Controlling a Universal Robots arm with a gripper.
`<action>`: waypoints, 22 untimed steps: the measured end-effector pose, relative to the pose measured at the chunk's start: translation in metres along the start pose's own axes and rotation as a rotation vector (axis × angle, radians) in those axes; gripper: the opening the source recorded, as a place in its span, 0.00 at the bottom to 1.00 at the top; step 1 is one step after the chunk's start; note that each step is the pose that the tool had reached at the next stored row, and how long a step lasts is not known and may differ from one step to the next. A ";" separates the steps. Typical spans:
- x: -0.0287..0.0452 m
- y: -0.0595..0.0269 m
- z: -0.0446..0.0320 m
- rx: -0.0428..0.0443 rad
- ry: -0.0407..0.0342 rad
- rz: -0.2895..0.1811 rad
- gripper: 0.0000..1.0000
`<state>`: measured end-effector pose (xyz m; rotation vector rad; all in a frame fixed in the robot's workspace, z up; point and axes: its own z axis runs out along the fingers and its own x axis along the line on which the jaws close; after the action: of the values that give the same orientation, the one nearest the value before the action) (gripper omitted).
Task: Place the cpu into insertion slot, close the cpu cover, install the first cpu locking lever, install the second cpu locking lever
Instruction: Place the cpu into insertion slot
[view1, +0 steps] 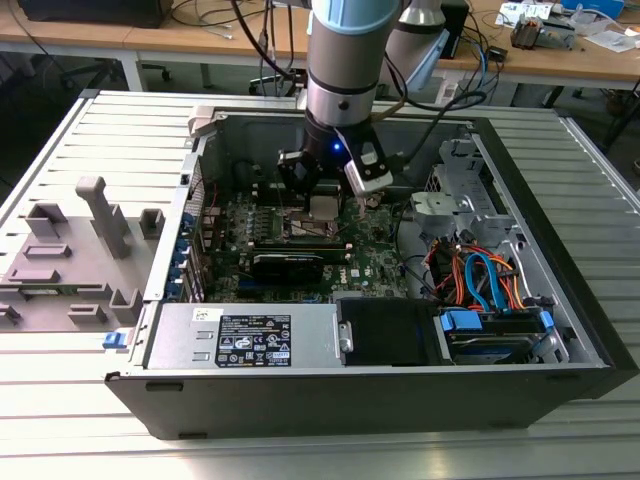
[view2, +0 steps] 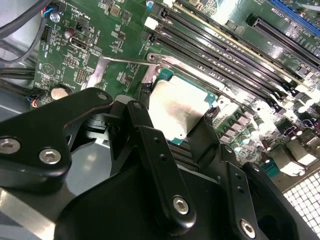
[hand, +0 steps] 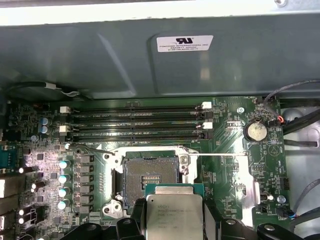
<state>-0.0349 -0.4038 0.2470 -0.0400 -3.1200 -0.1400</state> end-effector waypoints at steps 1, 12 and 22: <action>0.0000 -0.0001 0.0003 0.0000 0.0000 0.000 0.55; -0.0001 -0.0004 0.0023 0.0001 0.0000 0.000 0.55; -0.0001 -0.0004 0.0023 0.0003 -0.0007 0.008 0.55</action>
<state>-0.0348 -0.4040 0.2447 -0.0519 -3.1202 -0.1395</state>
